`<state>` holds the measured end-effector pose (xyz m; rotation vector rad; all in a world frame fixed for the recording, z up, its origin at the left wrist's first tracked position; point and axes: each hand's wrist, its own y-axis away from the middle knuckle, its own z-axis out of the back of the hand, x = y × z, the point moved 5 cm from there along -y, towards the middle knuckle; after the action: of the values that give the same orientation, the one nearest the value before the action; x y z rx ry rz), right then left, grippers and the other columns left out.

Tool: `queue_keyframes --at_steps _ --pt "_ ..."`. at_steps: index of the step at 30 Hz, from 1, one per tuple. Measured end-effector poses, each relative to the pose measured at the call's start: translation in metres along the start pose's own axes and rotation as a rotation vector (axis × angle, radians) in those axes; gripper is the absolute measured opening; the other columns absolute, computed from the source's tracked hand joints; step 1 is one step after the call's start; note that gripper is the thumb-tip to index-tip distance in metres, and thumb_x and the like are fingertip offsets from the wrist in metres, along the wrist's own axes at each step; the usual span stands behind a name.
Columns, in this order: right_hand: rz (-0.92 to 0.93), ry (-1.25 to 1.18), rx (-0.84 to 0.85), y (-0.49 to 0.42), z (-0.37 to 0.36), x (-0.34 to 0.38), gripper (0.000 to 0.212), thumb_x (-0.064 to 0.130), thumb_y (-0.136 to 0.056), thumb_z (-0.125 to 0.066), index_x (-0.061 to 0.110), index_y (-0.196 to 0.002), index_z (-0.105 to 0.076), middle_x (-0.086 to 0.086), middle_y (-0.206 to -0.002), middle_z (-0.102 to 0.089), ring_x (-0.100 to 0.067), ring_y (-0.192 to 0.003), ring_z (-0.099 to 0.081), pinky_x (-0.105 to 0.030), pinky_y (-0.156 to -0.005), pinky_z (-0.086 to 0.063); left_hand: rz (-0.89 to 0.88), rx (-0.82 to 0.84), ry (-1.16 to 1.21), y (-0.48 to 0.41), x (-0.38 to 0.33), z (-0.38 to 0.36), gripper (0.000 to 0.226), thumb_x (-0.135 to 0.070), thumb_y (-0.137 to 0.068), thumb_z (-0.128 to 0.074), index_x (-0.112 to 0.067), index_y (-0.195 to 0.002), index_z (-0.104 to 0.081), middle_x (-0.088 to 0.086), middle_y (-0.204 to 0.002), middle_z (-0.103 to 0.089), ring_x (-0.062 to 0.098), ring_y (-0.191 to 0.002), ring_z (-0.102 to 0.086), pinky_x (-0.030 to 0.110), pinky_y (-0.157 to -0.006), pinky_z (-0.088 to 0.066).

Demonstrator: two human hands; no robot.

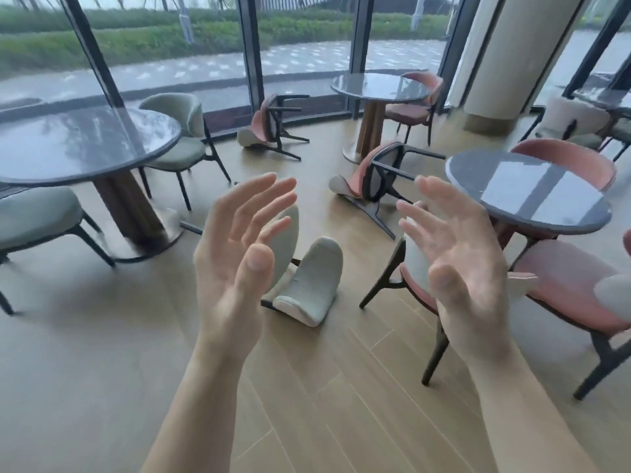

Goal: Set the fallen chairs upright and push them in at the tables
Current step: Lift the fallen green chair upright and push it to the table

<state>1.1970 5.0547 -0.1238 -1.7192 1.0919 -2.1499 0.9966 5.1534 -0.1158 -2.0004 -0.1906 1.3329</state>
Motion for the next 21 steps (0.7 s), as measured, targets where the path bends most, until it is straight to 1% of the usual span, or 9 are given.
queue_keyframes --at_steps 4,7,9,12,15,17,19,20,21 --pt "0.011 -0.055 0.064 -0.055 0.008 -0.055 0.093 0.074 -0.086 -0.065 0.011 -0.149 -0.042 -0.005 -0.156 -0.049 -0.033 -0.14 -0.055 -0.059 -0.117 -0.042 0.015 -0.075 -0.046 -0.036 0.042 -0.005 0.075 -0.074 -0.088 -0.064 -0.021 -0.14 -0.051 0.009 -0.14 -0.065 0.039 -0.133 -0.061 0.048 -0.107 -0.048" --pt "0.007 -0.082 0.089 -0.098 0.015 -0.106 0.091 0.073 -0.086 -0.065 0.012 -0.149 -0.042 -0.007 -0.157 -0.048 -0.033 -0.141 -0.055 -0.056 -0.118 -0.042 0.001 -0.125 -0.081 -0.072 0.086 -0.007 0.076 -0.074 -0.089 -0.063 -0.02 -0.142 -0.048 0.011 -0.14 -0.064 0.039 -0.132 -0.061 0.048 -0.107 -0.048" --pt "0.005 -0.072 0.108 -0.126 0.02 -0.14 0.094 0.073 -0.087 -0.065 0.008 -0.15 -0.041 -0.01 -0.158 -0.047 -0.034 -0.141 -0.054 -0.056 -0.119 -0.041 -0.027 -0.153 -0.086 -0.097 0.122 -0.008 0.077 -0.072 -0.091 -0.063 -0.018 -0.143 -0.047 0.012 -0.14 -0.064 0.04 -0.132 -0.061 0.047 -0.107 -0.048" --pt "0.0 -0.037 0.123 -0.169 0.037 -0.185 0.097 0.072 -0.087 -0.065 0.003 -0.151 -0.04 -0.012 -0.157 -0.047 -0.034 -0.141 -0.054 -0.059 -0.118 -0.041 -0.018 -0.19 -0.062 -0.14 0.18 -0.021 0.077 -0.072 -0.09 -0.063 -0.017 -0.142 -0.047 0.014 -0.14 -0.063 0.041 -0.132 -0.061 0.048 -0.107 -0.049" --pt "-0.019 -0.008 0.129 -0.214 0.066 -0.223 0.092 0.07 -0.09 -0.063 0.005 -0.15 -0.04 -0.012 -0.156 -0.048 -0.032 -0.14 -0.055 -0.059 -0.117 -0.042 0.009 -0.212 -0.053 -0.185 0.229 -0.045 0.075 -0.072 -0.09 -0.064 -0.018 -0.14 -0.048 0.014 -0.14 -0.062 0.039 -0.131 -0.063 0.053 -0.107 -0.05" --pt "-0.035 -0.012 0.128 -0.241 0.083 -0.25 0.088 0.069 -0.091 -0.063 0.007 -0.15 -0.041 -0.01 -0.155 -0.05 -0.033 -0.14 -0.055 -0.06 -0.116 -0.043 0.019 -0.202 -0.052 -0.212 0.26 -0.06 0.074 -0.07 -0.091 -0.063 -0.016 -0.139 -0.048 0.015 -0.141 -0.062 0.039 -0.131 -0.063 0.052 -0.107 -0.05" --pt "-0.062 -0.033 0.141 -0.26 0.092 -0.28 0.083 0.069 -0.091 -0.064 0.012 -0.149 -0.045 -0.001 -0.153 -0.053 -0.033 -0.14 -0.055 -0.057 -0.117 -0.044 0.044 -0.203 -0.056 -0.231 0.286 -0.067 0.074 -0.07 -0.091 -0.063 -0.015 -0.139 -0.049 0.016 -0.141 -0.062 0.038 -0.131 -0.063 0.051 -0.107 -0.05" --pt "-0.082 -0.052 0.15 -0.268 0.094 -0.298 0.082 0.069 -0.091 -0.064 0.014 -0.148 -0.046 0.0 -0.153 -0.054 -0.033 -0.14 -0.055 -0.054 -0.117 -0.044 0.059 -0.213 -0.066 -0.239 0.299 -0.067 0.074 -0.07 -0.091 -0.064 -0.015 -0.139 -0.049 0.015 -0.141 -0.062 0.038 -0.131 -0.063 0.051 -0.107 -0.05" --pt "-0.105 -0.074 0.159 -0.277 0.095 -0.318 0.083 0.069 -0.09 -0.064 0.013 -0.149 -0.045 -0.003 -0.153 -0.053 -0.033 -0.14 -0.055 -0.053 -0.117 -0.044 0.074 -0.229 -0.084 -0.246 0.313 -0.065 0.074 -0.07 -0.09 -0.064 -0.016 -0.138 -0.049 0.015 -0.141 -0.062 0.038 -0.131 -0.063 0.05 -0.108 -0.05"
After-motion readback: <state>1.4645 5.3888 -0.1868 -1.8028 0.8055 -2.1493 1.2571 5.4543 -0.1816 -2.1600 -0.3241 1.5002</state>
